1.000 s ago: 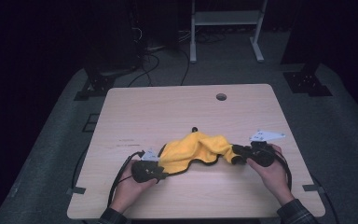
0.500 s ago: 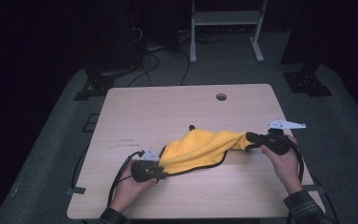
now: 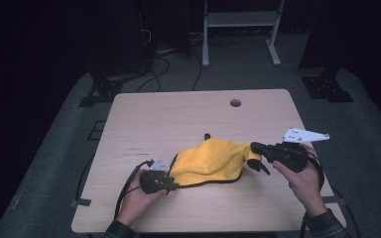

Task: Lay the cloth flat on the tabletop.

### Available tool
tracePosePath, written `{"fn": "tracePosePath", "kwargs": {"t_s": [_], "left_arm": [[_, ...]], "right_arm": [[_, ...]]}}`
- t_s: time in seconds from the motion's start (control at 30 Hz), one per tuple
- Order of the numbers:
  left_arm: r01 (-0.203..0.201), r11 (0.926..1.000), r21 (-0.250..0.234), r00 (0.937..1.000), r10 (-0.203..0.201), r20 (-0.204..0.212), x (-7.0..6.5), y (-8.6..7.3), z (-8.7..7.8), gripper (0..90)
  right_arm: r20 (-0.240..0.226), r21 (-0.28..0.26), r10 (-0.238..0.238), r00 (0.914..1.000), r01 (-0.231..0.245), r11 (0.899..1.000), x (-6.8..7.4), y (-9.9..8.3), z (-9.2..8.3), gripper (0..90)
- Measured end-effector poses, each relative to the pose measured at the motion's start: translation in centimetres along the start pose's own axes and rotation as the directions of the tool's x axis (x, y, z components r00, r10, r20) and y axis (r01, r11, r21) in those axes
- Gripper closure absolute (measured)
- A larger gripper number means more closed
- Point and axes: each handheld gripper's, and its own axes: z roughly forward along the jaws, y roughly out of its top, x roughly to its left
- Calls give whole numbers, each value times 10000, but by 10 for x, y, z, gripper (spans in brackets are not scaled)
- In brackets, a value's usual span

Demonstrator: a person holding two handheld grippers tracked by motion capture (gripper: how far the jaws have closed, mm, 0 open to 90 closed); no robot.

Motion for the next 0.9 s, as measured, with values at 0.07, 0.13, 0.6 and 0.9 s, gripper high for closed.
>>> {"fn": "tracePosePath", "kwargs": {"t_s": [0.07,0.13,0.6,0.9], "left_arm": [[-9,10000,5,10000,9,-7,0,0,0,676],[-8,10000,5,10000,8,-16,0,0,0,676],[0,10000,-14,10000,0,-32,-1,1,0,676],[-5,10000,-31,10000,5,-27,-1,0,0,676]], "right_arm": [[-260,15,-83,9996,84,10000,7,2,-2,868],[-212,168,-162,9996,166,9997,11,2,-1,867],[1760,1452,1219,9768,-1483,9782,-71,-47,22,865],[2322,2598,1340,9634,-1942,9459,-100,-72,46,860]]}}
